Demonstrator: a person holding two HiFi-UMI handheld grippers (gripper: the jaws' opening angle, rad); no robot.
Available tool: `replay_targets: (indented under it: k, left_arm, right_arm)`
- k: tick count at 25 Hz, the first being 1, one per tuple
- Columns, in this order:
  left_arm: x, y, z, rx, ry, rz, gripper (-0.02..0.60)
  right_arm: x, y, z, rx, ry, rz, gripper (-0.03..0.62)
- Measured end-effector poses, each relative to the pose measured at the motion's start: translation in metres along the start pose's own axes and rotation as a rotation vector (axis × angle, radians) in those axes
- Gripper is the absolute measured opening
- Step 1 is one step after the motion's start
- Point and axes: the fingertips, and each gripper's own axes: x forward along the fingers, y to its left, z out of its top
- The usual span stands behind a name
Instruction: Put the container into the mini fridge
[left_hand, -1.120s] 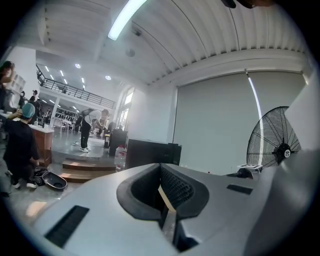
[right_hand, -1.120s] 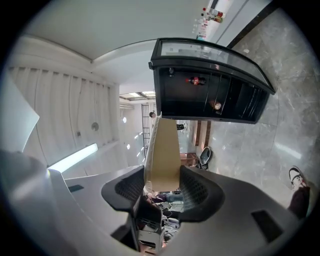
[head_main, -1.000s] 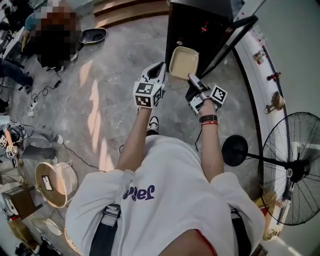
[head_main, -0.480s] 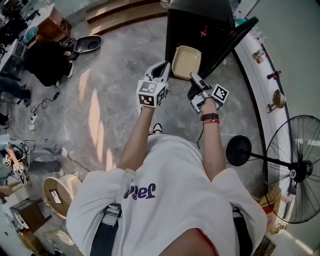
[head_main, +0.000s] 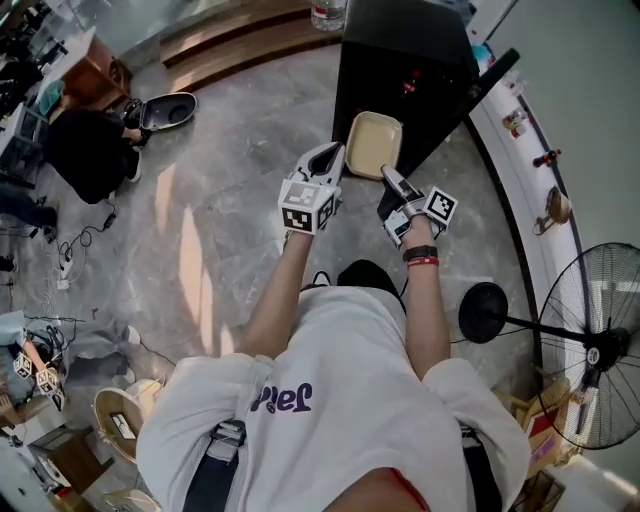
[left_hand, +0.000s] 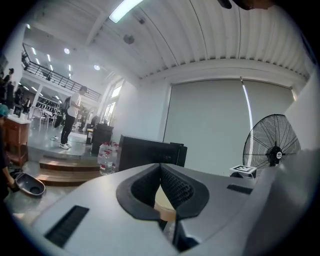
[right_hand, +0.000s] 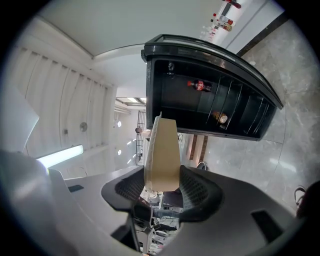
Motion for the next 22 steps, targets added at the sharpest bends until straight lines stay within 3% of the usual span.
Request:
replay_targets:
  k: [6,13,17,22]
  left_arm:
    - [0.037,0.021,0.002,-0.017,0.010,-0.006,0.021]
    - [0.096,0.058,-0.009,-0.026,0.051,0.014,0.021]
    - [0.150,0.074,-0.017,-0.032,0.077,0.017,0.021]
    - [0.176,0.082,-0.026,-0.023,0.094,0.025,0.021]
  right_arm:
    - [0.028,-0.016,0.028,0.035,0.001,-0.036,0.229]
    - [0.072,-0.034,0.079,0.050,0.016,-0.004,0.230]
    - [0.100,-0.067,0.126,0.060,0.010,-0.045,0.230]
    - [0.113,-0.083,0.149,0.034,0.033,-0.055,0.230]
